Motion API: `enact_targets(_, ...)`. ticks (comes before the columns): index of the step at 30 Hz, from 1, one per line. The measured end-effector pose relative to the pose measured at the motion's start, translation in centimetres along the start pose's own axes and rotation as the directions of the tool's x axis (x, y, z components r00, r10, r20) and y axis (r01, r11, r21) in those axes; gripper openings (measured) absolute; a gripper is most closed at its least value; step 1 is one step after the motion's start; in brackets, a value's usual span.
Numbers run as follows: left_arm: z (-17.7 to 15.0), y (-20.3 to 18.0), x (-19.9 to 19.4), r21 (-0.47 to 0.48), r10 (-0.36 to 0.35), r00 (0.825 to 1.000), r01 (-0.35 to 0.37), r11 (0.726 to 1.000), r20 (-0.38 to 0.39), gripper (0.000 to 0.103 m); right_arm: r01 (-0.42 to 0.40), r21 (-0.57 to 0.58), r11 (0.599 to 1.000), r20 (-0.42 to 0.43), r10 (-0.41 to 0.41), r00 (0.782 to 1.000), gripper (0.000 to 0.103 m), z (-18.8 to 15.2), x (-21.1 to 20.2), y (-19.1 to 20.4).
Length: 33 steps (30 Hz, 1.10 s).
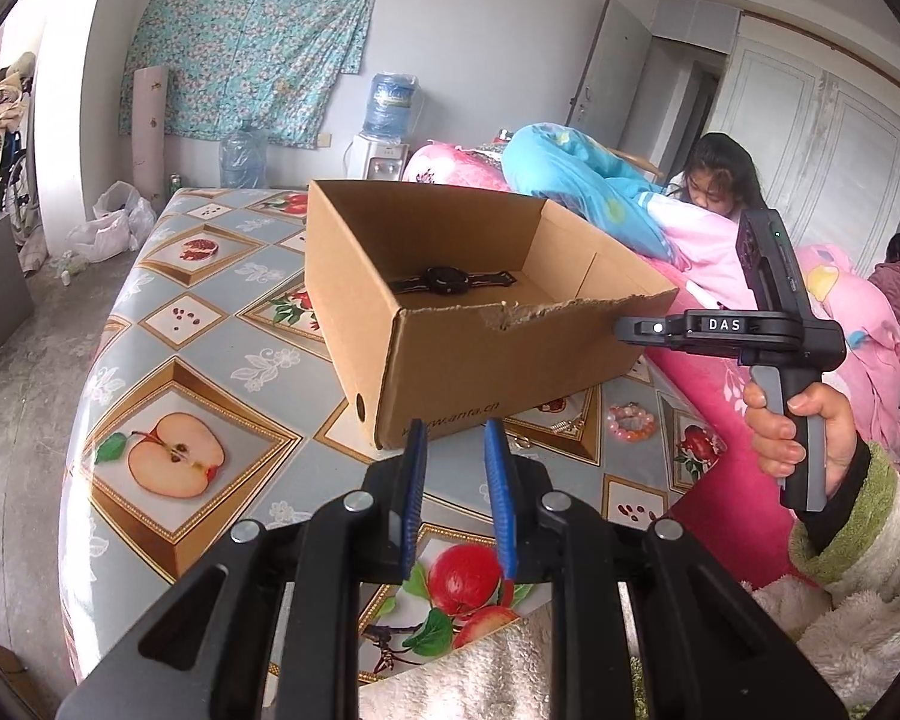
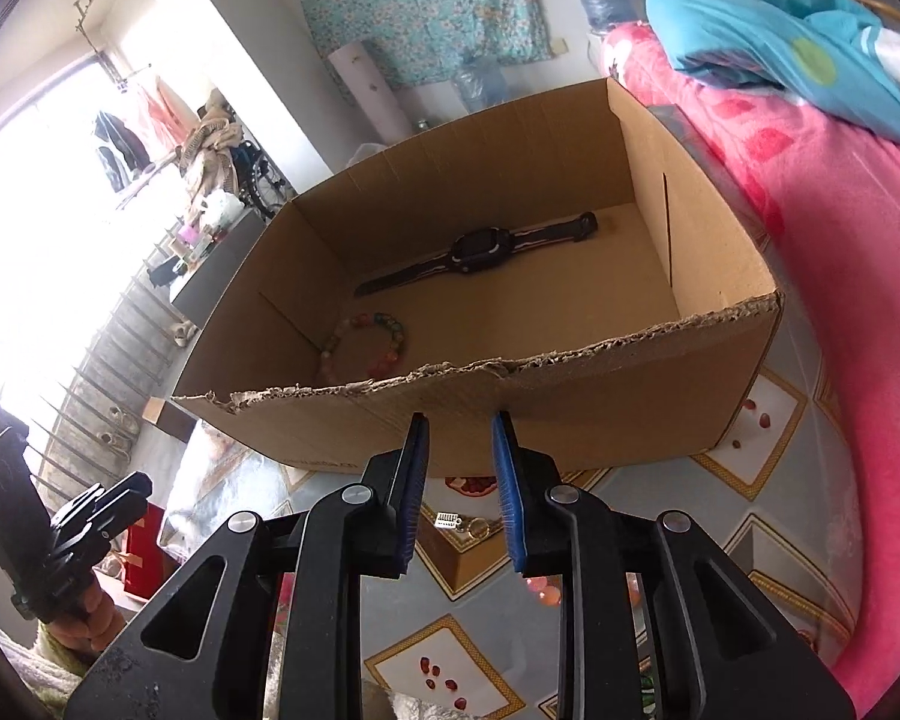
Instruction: Organize jewelry
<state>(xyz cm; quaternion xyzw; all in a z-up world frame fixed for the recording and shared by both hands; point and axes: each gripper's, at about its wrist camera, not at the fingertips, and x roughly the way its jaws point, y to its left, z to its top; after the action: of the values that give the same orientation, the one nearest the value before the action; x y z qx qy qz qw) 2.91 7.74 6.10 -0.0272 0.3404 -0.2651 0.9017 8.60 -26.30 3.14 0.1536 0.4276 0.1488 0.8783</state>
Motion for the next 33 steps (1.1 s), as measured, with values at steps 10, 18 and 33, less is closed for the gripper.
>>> enact_targets(10,-2.2,-1.7,1.6,-0.105,0.170,0.985,-0.171,0.980,-0.022,0.019,0.221,-0.083,0.972,0.146,-0.207,0.967,0.087,-0.9,-6.8,-0.3)
enact_targets(18,-3.3,-5.4,4.1,-0.049,0.172,0.982,-0.177,0.983,-0.084,0.019,0.532,-0.152,0.833,0.248,-0.489,0.837,0.095,-3.6,-8.2,-0.2)
enact_targets(33,-3.6,-5.9,6.9,0.032,0.181,0.977,-0.179,0.983,-0.115,0.019,0.292,-0.238,0.926,0.165,-0.258,0.952,0.087,-6.5,-7.2,1.8)
